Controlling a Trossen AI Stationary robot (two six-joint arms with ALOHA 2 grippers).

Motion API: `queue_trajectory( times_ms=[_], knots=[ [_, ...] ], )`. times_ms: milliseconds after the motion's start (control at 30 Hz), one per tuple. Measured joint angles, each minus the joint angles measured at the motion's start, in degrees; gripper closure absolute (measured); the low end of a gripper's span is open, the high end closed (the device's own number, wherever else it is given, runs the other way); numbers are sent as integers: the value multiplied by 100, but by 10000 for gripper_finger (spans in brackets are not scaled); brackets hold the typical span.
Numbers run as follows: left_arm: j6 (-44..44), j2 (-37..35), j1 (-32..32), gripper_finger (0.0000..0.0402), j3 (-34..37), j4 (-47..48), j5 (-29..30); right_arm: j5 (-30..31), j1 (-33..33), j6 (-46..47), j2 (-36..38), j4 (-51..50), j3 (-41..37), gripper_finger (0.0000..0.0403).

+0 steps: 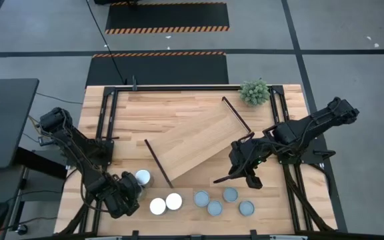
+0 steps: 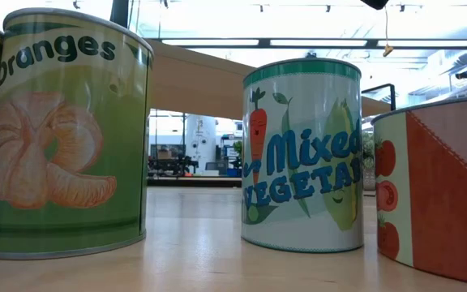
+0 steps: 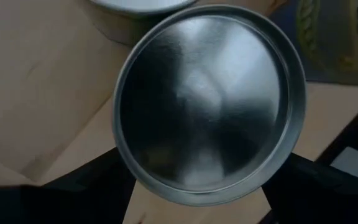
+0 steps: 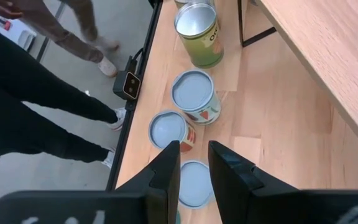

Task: Pick and place cans onto a shelf
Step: Put the canned carrots on the shelf

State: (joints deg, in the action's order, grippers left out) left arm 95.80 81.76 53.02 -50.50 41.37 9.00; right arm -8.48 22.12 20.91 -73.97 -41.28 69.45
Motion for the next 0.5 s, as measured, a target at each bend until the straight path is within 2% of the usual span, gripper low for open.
queue_trajectory(
  times_ms=[133,267,500],
  knots=[
    [151,-2,-126,88,0,-113,-5,-8,-94,7,0,2,0,313],
    [224,-2,-252,88,-2,-144,-333,-19,-139,11,0,2,0,313],
    [-497,-9,-317,88,-124,-154,-1047,-23,-137,11,2,4,0,313]
  ],
)
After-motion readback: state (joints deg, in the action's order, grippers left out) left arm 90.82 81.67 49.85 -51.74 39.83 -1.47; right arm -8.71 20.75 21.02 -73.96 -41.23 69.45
